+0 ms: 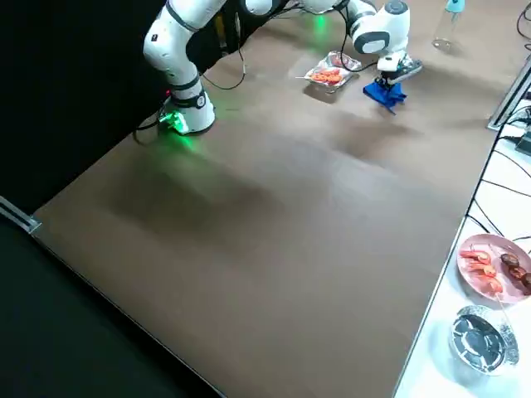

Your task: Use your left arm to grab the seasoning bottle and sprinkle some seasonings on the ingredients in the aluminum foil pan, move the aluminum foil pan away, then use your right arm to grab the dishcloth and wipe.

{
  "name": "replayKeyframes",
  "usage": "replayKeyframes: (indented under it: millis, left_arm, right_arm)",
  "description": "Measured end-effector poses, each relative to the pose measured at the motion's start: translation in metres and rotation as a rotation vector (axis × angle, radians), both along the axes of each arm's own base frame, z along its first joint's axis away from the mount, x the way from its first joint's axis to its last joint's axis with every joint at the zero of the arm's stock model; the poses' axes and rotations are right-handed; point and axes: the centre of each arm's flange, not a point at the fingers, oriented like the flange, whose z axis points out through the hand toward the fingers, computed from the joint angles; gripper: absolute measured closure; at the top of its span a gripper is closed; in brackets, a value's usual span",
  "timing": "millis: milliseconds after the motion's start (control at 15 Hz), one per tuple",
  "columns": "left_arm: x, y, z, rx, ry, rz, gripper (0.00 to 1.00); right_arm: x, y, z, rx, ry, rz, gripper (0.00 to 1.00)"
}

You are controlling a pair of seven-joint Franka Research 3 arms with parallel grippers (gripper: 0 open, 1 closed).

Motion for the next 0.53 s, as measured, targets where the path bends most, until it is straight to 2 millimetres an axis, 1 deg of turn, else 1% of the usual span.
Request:
replayKeyframes:
  millis: [67,133,200,267,333,400,533]
  left_arm:
    - [0.0,0.004,0.001,-0.027,0.01,0.014,0.01]
    - [0.004,0.021,0.002,-0.102,0.03,0.058,0.01]
    - [0.005,0.031,0.006,-0.137,0.031,0.081,0.01]
    - [0.002,0.041,0.012,-0.155,0.034,0.097,0.01]
    - [0.002,0.041,0.012,-0.155,0.034,0.097,0.01]
    - [-0.011,0.053,0.024,-0.157,0.066,0.117,0.01]
    - [-0.023,0.056,0.031,-0.148,0.096,0.131,0.01]
  right_arm:
    - [-0.007,0.011,0.0,0.007,-0.009,0.004,0.9]
    - [-0.018,0.024,-0.004,-0.001,-0.019,0.015,0.9]
    - [-0.02,0.025,-0.007,-0.01,-0.024,0.019,0.9]
    - [-0.019,0.024,-0.008,-0.017,-0.029,0.02,0.9]
    - [-0.019,0.024,-0.008,-0.017,-0.029,0.02,0.9]
    - [-0.012,0.014,-0.009,-0.043,-0.049,0.025,0.9]
    - [0.0,-0.002,-0.01,-0.068,-0.055,0.022,0.9]
